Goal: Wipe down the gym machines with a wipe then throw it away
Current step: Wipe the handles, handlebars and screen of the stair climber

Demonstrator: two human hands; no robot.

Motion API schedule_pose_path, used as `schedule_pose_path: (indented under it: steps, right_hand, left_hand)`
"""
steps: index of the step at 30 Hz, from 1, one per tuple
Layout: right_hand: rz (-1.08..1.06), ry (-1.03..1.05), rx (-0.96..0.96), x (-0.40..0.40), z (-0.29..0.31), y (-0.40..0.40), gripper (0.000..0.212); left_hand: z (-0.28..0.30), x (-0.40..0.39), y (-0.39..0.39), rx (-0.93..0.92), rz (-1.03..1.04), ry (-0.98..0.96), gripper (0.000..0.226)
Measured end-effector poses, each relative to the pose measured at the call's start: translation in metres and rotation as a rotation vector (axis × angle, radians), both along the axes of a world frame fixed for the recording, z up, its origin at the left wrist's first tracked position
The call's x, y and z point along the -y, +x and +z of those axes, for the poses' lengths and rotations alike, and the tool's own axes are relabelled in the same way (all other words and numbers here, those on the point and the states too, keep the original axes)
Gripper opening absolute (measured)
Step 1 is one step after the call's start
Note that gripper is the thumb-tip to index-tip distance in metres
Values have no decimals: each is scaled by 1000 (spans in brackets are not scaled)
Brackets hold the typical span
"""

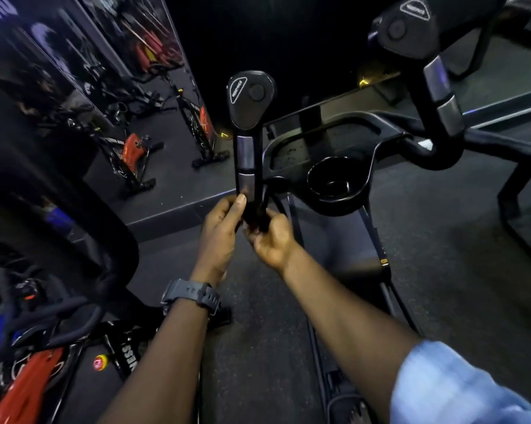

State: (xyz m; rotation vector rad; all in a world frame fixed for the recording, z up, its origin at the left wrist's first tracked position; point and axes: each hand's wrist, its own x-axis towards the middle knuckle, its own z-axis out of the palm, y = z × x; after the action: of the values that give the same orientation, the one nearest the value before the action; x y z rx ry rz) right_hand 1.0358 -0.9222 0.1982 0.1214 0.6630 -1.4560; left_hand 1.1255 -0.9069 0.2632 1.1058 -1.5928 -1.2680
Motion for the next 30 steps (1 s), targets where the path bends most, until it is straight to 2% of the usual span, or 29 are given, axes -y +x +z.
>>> schedule_pose_path:
  steps: [2,5,8,11,12,14,16,19,21,24,27,30]
  right_hand:
    - [-7,-19,157,-12,6,1,34]
    - [25,31,113,-28,16,-4,29]
    - [-35,114,-161,-36,12,3,17]
    - [-208,83,-637,-39,-1,6,10]
    - [-238,36,-727,-38,1,2,8]
    - [-205,-91,-787,-31,12,-12,13]
    - [-101,-212,-744,-20,31,-26,20]
    - [15,-314,-416,-9,56,-40,23]
    - [30,-341,-310,-10,59,-44,22]
    - [33,-338,-387,-15,53,-40,24]
    - [66,-300,-522,-17,53,-40,30]
    - [18,-330,-486,-9,77,-53,33]
  left_hand:
    - [0,3,-1,62,22,-24,22]
    - [-1,3,-1,86,56,-39,27]
    - [-3,5,0,44,78,-40,32]
    - [-1,6,1,24,64,-40,31]
    - [0,7,2,18,48,-46,31]
    - [-1,9,4,20,21,-54,31]
    - [-1,11,4,2,37,-46,36]
    - [-1,15,4,-41,62,-29,46]
    - [0,16,4,-67,69,-40,51]
    - [2,19,5,-81,42,-70,53]
    - [12,17,-1,-103,31,-53,38]
    - [32,17,-8,-213,46,-33,26]
